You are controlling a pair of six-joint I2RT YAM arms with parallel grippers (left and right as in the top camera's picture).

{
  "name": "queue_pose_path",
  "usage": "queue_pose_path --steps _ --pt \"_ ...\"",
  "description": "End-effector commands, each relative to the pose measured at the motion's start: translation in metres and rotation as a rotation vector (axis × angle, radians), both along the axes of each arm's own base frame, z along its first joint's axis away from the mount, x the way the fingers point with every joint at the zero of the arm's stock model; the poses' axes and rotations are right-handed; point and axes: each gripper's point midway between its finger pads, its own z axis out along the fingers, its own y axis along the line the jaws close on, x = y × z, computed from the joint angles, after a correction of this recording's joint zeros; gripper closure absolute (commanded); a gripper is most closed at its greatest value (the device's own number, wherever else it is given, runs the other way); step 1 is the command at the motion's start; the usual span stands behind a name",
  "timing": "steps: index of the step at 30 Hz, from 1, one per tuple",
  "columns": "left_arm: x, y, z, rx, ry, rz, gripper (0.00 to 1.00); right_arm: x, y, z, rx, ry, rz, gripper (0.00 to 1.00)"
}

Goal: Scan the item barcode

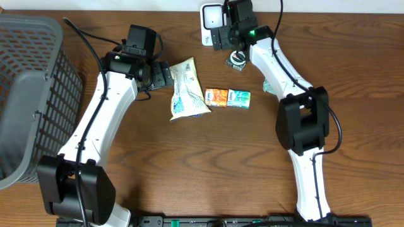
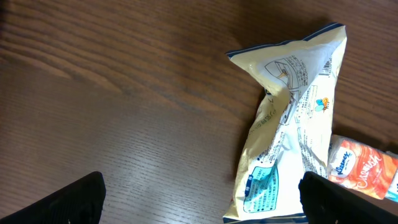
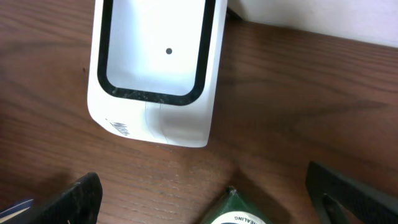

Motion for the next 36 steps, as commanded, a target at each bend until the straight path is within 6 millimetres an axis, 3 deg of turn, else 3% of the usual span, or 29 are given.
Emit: queue_pose_path --steps 1,9,14,18,36 --pt "-0.001 0.002 -0.001 0.002 0.004 0.006 0.02 0.002 0.001 -0.008 -0.028 -0.002 0.017 0.01" --pt "-0.001 0.002 -0.001 0.002 0.004 0.006 0.02 -0.003 -0.002 -0.016 -0.046 0.028 0.012 0.03" --pt "-0.001 0.002 -0.001 0.002 0.004 0.006 0.02 -0.009 -0.029 -0.037 -0.130 0.069 -0.056 0.07" --pt "-0.001 0.002 -0.001 0.002 0.004 0.006 0.02 -0.013 -0.035 -0.046 -0.138 0.092 -0.060 0.08" --pt "-0.001 0.002 -0.001 0.002 0.004 0.006 0.02 -0.001 -0.030 -0.038 -0.115 0.032 -0.063 0.09"
